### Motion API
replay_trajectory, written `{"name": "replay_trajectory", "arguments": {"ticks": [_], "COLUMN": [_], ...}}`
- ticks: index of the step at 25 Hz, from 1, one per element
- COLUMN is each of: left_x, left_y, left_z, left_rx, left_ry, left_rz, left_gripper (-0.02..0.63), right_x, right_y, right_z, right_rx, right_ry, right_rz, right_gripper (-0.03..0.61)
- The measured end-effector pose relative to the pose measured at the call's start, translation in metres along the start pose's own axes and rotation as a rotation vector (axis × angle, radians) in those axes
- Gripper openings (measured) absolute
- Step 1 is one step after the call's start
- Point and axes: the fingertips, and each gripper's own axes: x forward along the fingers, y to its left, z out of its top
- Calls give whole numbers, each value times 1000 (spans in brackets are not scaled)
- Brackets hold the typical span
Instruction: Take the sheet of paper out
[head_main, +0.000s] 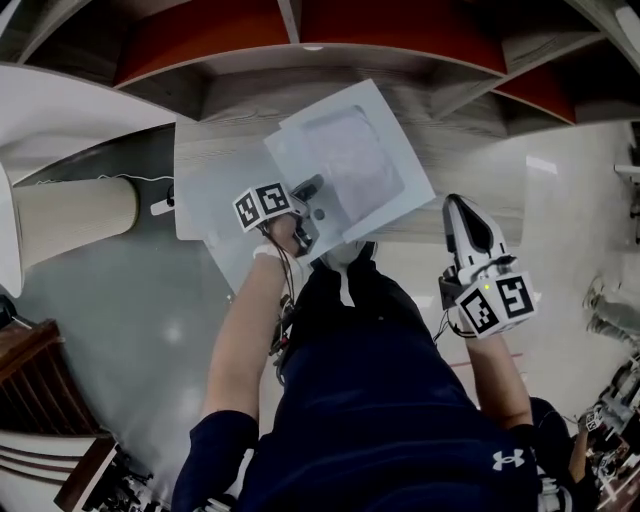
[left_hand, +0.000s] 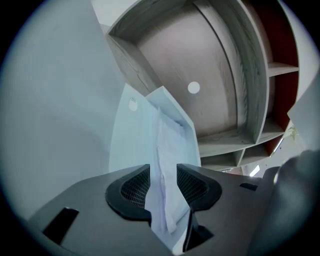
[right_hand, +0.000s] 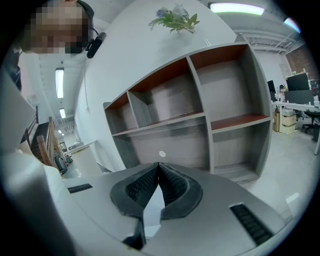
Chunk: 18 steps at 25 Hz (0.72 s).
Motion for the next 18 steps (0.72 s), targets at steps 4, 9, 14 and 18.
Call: {"name": "replay_trajectory", "arguments": {"ticks": [4,9,14,18], "left_x": [17,25,26,29], "left_y": [5,10,7,3], "left_z": [-4,-7,-7,-13], "left_rx": [-4,-11,-6,-14], "left_ry": [18,21,12,27], "left_rz": [25,54,67,51], "left_gripper": [176,163,170,175], "right_x": [-1,-1,0,0], "right_y": [-6,-8,-8,-8], "right_z": [-2,-4,-4,-4], "right_rx": [7,14,31,40], "right_ry": [3,9,9,5], "right_rz": [-26,-38,-36,-35], "right_gripper": [12,12,12,12]}}
